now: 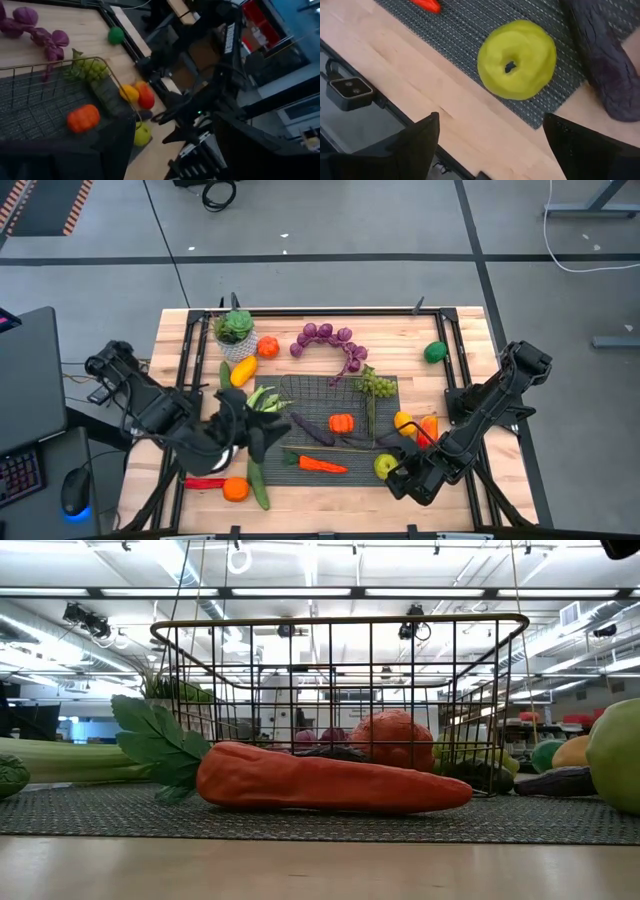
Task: Build produce basket
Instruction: Put the green apple into the gold wire basket
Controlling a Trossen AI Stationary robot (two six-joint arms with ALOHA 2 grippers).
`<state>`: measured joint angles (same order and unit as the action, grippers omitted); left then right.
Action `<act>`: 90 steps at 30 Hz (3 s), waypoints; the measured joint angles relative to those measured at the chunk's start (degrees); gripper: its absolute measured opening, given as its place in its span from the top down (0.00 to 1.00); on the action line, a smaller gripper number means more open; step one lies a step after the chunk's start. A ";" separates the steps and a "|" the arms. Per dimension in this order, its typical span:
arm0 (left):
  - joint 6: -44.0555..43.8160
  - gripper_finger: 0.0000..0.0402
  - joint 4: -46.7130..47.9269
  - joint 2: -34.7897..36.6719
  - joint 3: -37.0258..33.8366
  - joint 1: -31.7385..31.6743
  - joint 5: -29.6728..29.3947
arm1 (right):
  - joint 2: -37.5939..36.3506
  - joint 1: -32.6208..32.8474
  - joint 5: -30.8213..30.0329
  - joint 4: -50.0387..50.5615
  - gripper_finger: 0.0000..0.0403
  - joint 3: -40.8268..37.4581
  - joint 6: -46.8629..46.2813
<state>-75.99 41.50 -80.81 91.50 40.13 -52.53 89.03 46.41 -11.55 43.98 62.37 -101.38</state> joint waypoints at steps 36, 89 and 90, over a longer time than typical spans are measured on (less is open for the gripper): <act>-2.60 0.33 -4.95 -0.18 0.02 6.80 -0.15 | 16.06 -0.74 2.75 -6.66 0.13 -0.13 12.59; -2.42 0.33 -3.55 -0.25 0.02 7.47 1.42 | 13.88 0.72 5.50 2.31 0.64 -0.15 13.12; -2.50 0.33 -3.57 -0.25 0.02 7.57 1.59 | 13.88 0.66 6.35 2.56 0.62 -0.15 13.56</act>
<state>-78.49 37.93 -81.06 91.53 47.70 -50.94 102.91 47.07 -5.21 46.54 62.22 -87.82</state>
